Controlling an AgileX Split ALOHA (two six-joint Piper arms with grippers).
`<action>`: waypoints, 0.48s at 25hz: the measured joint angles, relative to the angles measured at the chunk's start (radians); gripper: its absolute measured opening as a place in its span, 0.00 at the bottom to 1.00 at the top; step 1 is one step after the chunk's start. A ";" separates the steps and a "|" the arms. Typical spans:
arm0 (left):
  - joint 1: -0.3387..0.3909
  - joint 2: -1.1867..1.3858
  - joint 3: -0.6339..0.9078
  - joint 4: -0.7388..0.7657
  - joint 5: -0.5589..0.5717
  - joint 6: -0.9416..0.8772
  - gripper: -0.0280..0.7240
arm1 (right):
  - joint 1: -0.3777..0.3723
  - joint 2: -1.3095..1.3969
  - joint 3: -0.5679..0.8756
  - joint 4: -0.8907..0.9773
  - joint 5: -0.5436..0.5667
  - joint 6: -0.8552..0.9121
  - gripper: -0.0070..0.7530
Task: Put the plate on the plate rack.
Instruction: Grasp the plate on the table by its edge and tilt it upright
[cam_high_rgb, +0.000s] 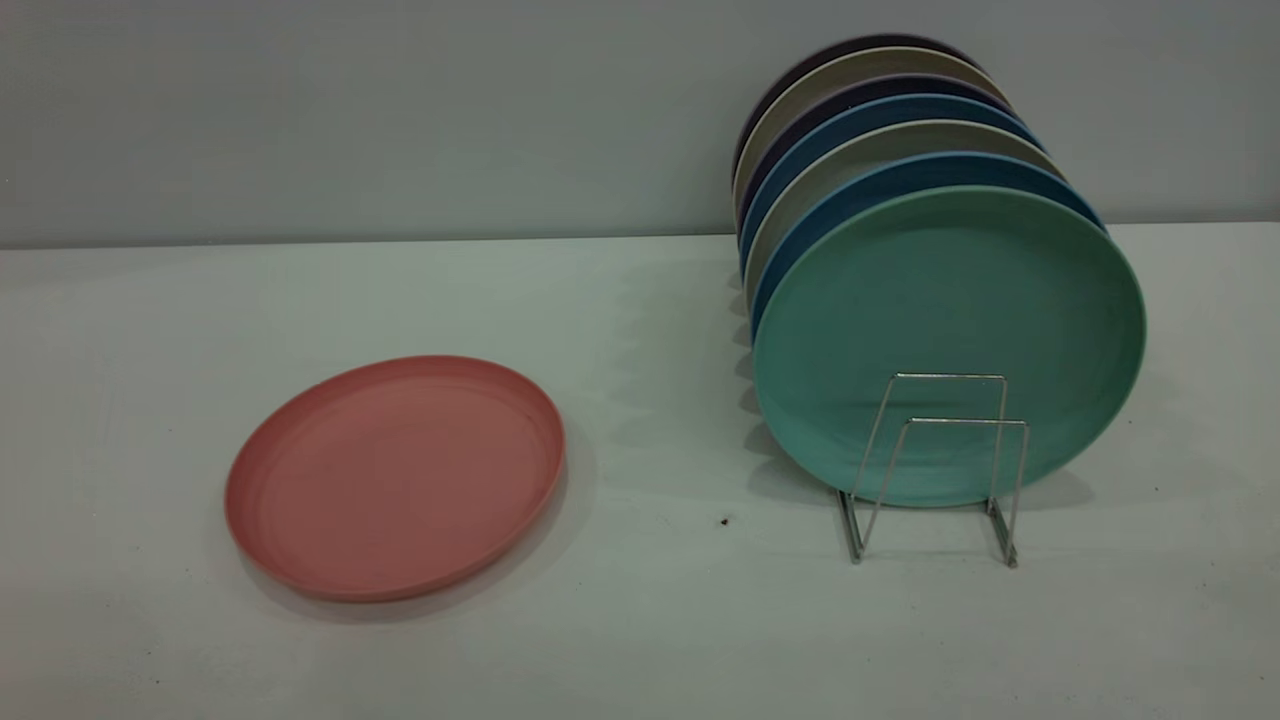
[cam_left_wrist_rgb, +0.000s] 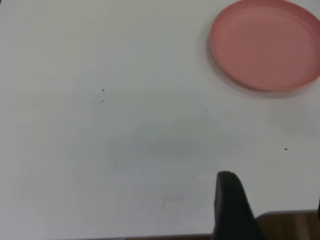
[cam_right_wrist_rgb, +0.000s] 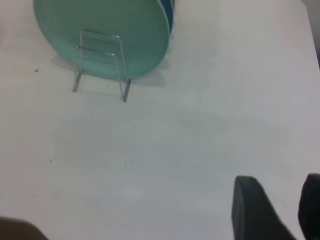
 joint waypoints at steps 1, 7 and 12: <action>0.000 0.000 0.000 0.000 0.000 0.000 0.63 | 0.000 0.000 0.000 0.000 0.000 0.000 0.33; 0.000 0.000 -0.004 0.000 -0.015 -0.026 0.63 | 0.000 0.000 0.000 0.001 0.000 0.000 0.33; 0.000 0.001 -0.014 -0.015 -0.175 -0.037 0.63 | 0.000 0.001 -0.007 0.014 -0.040 0.016 0.33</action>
